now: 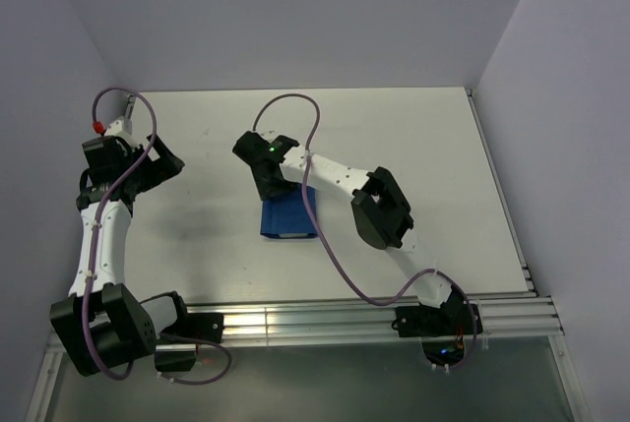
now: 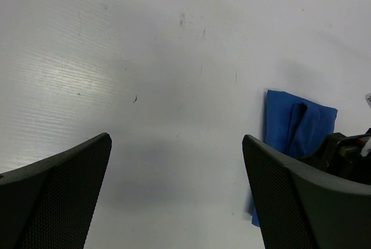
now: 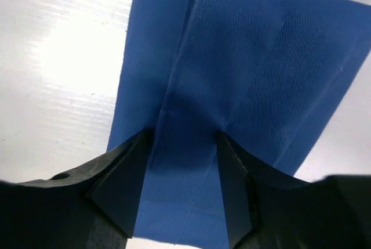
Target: Open and lay out the surgical kit
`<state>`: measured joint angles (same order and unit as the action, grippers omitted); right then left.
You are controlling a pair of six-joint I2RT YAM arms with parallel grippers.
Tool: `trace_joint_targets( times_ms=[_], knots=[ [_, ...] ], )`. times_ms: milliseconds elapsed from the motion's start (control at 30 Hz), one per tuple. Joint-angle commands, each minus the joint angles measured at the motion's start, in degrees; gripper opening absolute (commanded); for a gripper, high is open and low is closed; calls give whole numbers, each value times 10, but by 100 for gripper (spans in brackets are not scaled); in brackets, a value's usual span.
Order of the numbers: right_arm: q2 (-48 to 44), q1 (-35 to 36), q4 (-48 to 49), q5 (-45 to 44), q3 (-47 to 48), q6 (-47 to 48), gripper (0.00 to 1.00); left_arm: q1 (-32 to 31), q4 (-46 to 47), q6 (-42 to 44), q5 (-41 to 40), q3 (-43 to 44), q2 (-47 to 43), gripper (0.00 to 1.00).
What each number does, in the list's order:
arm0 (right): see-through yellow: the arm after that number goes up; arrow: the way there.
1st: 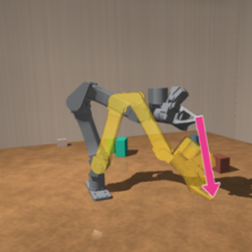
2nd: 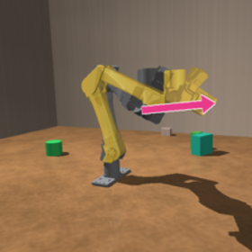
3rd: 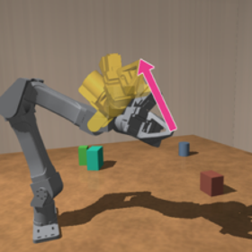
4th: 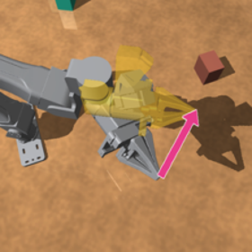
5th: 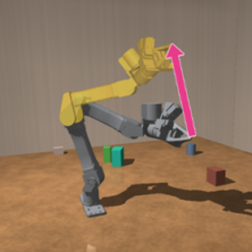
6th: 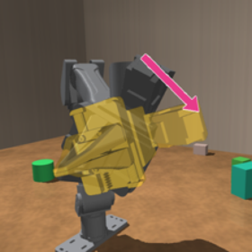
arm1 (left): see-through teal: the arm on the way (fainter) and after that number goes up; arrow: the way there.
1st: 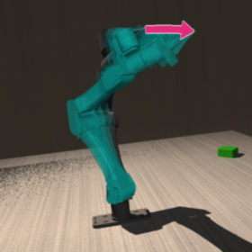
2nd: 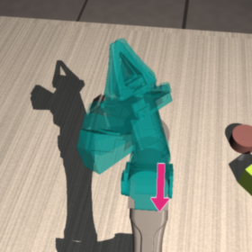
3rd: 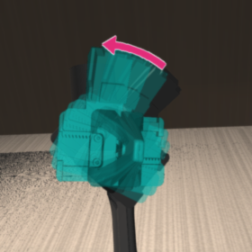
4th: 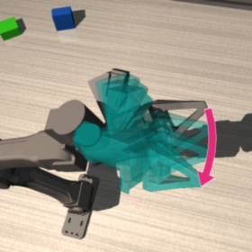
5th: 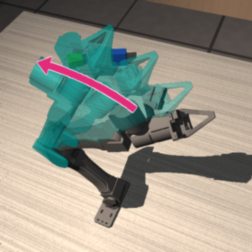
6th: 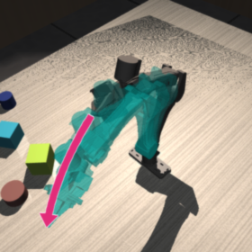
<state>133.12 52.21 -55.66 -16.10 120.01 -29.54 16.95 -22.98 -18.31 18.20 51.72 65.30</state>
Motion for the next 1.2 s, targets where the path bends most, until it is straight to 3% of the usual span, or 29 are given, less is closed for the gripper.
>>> trace_joint_targets(
  times_ms=[0, 167, 400, 533, 733, 800, 1067, 1167],
  knots=[
    [21, 4, -2, -13, 25, -5, 57, 3, 21, -2, 11, -1, 1, 99],
    [16, 3, 2, 3, 16, -3, 35, 3, 23, -2, 11, -2, 1, 99],
    [-29, -13, 5, 42, 15, 3, 20, 4, 15, 4, 12, 6, 3, 99],
    [-73, -41, 14, 90, -2, 9, 0, 3, 22, 18, 29, 6, 0, 99],
    [-143, -103, 51, 156, -79, 14, 0, 3, 61, 60, 31, 5, -18, 97],
    [-171, -125, 81, 221, -110, 26, 0, 3, 75, 86, 46, 4, -22, 95],
    [-267, -227, 171, 341, -326, 56, 0, -33, 51, 156, 62, 30, -3, 85],
    [-292, -250, 188, 347, -383, 67, 11, -77, 47, 158, 23, 34, 0, 84]
  ],
)
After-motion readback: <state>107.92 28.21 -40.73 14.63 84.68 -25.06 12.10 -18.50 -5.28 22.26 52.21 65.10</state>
